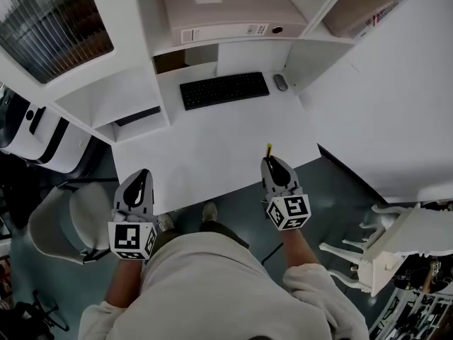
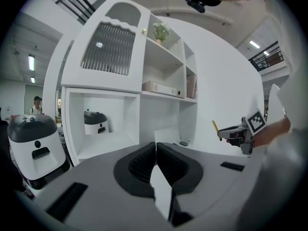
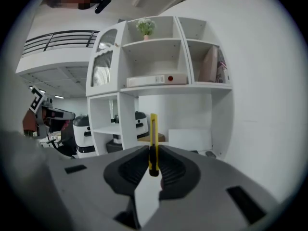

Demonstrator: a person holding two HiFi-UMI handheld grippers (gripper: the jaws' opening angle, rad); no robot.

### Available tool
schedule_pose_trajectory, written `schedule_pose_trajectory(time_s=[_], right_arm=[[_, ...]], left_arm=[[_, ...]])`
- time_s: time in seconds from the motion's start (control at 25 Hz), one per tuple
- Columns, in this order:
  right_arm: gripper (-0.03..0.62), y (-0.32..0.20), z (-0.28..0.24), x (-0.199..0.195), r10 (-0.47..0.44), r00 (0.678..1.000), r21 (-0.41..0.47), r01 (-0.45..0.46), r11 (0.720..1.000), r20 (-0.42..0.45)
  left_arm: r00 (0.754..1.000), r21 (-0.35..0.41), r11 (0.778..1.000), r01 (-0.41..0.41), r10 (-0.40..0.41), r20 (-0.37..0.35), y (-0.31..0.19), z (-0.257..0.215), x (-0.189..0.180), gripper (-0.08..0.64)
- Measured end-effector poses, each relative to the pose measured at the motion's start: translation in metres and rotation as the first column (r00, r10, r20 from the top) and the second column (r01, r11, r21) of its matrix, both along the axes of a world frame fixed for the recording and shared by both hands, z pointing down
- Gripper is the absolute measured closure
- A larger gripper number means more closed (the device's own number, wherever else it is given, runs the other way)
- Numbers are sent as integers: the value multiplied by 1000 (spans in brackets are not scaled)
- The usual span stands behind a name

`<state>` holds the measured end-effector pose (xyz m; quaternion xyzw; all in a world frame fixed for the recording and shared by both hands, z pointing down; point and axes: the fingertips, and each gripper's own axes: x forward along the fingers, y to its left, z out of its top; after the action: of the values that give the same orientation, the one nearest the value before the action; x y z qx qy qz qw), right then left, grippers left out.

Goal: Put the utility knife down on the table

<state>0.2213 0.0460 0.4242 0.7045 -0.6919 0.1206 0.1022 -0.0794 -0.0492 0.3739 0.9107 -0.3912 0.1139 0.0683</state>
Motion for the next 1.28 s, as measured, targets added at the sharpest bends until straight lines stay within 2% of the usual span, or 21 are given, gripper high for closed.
schedule_pose_trajectory(time_s=[0.4,0.6,0.72,0.8,0.96,1.12,1.28], right_arm=[[529,-36,81,-1,-104,994,-175,108,979,34],[529,-44,120,7,-194,981,-296,186,937,2],[529,-50,145,12,-249,968,-367,226,902,-16],[529,-52,164,15,-322,945,-427,269,863,-56],[529,-56,199,18,-490,862,-540,355,763,-126],[529,-59,234,25,-621,770,-629,412,659,-147],[529,-58,263,30,-715,686,-700,445,559,-135]], left_arm=[[994,-28,994,102,-100,49,-9,16,-37,551],[991,-36,991,127,-125,52,-12,19,-40,551],[987,-52,988,148,-145,63,-12,27,-45,551],[985,-67,984,165,-160,70,-12,34,-49,551],[977,-85,976,201,-193,87,-11,44,-57,551],[968,-103,965,241,-230,104,-9,53,-61,551],[958,-113,955,275,-262,119,-6,58,-65,551]])
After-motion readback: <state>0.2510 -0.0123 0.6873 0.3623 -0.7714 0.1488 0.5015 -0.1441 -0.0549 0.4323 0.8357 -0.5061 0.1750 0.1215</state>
